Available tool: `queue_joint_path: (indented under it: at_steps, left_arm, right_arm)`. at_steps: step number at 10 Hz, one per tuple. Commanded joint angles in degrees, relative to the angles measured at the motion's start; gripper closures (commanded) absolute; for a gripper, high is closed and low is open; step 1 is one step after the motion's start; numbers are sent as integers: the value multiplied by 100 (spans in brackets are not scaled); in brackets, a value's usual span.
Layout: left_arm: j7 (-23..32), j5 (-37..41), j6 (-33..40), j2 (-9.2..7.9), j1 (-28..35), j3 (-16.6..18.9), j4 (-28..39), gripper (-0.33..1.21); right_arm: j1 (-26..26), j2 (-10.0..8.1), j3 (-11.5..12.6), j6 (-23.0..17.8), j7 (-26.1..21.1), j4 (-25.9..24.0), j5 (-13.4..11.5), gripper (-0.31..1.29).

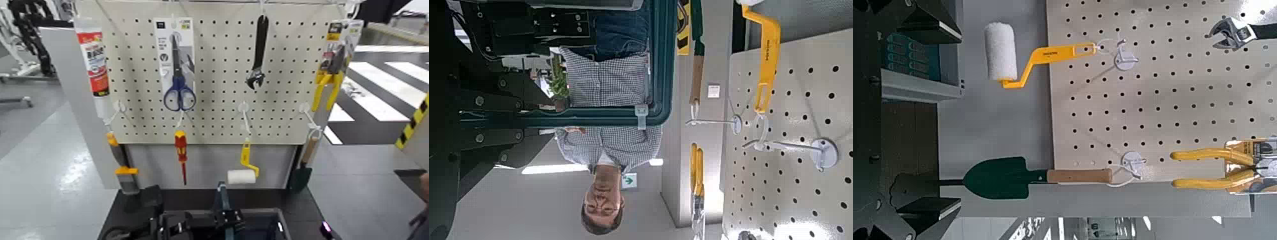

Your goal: Grasp the handle of the crate.

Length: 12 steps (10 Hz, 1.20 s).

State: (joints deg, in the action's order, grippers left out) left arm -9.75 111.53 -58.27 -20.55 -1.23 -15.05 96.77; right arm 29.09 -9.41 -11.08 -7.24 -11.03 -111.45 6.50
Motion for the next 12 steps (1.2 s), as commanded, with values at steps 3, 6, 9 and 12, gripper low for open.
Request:
queue_joint_path:
  at_steps: [3, 6, 9, 12]
  left_arm:
    - [-44, 0, 0, 7, 0, -25, -27, 119]
    - [-88, 0, -9, 16, -17, -60, -71, 119]
    - [-132, 0, -18, 25, -17, -77, -88, 119]
    - [-158, 0, -18, 25, -26, -95, -106, 119]
  right_arm:
    - [0, 1, -8, -5, -4, 0, 0, 15]
    - [-9, 27, -17, 127, -75, -9, -105, 15]
    - [-52, -78, -149, 162, -268, -53, -158, 15]
    - [-44, -96, -158, 127, -365, -79, -237, 15]
